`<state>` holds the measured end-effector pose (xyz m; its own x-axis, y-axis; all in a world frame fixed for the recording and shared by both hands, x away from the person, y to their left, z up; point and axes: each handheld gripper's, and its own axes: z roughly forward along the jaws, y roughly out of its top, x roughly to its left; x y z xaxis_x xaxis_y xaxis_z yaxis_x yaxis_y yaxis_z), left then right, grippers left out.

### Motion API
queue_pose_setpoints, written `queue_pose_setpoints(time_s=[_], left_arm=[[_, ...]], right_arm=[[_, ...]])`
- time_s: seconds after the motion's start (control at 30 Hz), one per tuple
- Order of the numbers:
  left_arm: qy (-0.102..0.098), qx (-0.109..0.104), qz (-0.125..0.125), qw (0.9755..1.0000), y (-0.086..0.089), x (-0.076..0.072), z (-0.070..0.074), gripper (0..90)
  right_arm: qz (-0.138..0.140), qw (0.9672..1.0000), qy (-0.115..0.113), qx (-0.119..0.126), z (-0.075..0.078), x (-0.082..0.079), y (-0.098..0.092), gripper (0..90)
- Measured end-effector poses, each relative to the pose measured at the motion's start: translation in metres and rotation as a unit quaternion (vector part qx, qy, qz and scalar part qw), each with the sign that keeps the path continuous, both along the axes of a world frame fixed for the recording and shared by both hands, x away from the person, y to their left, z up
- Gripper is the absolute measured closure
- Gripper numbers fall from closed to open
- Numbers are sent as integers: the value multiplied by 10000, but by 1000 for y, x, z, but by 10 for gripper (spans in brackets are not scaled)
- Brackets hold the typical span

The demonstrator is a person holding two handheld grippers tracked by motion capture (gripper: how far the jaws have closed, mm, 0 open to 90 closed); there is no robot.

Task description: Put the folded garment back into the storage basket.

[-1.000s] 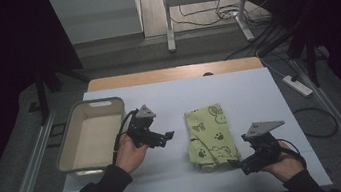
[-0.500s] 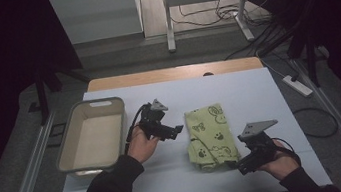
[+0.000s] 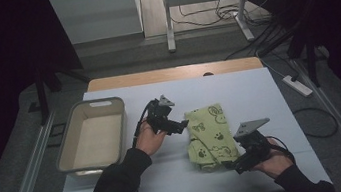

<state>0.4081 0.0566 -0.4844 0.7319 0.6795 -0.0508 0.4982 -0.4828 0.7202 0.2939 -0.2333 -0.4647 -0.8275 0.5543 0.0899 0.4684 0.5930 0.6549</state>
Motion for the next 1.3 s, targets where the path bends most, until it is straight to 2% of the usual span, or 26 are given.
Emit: queue_pose_setpoints(time_s=[0.3, 0.63, 0.77, 0.93, 1.13, 1.17, 1.3], left_arm=[[33, 82, 37, 10000, -13, 12, -13, 0], [44, 120, 94, 9999, -22, 24, -23, 0], [73, 154, 118, 9998, -25, 29, -27, 0], [109, 183, 156, 9997, -27, 33, -34, 0], [153, 218, 214, 9994, -29, 38, -41, 0], [156, 280, 195, 9993, -31, 40, -43, 0], [193, 311, 202, 9991, -33, 42, -46, 0]], right_arm=[[140, 9996, 81, -230, -8, 5, 10, 0], [240, 9989, 244, -310, -15, 11, 17, 0], [352, 9979, 260, -477, -20, 12, 21, 0], [440, 9975, 293, -473, -24, 13, 22, 21], [698, 9949, 380, -627, -33, 11, 27, 55], [711, 9945, 392, -669, -34, 12, 27, 56], [728, 9935, 427, -764, -38, 13, 29, 53]])
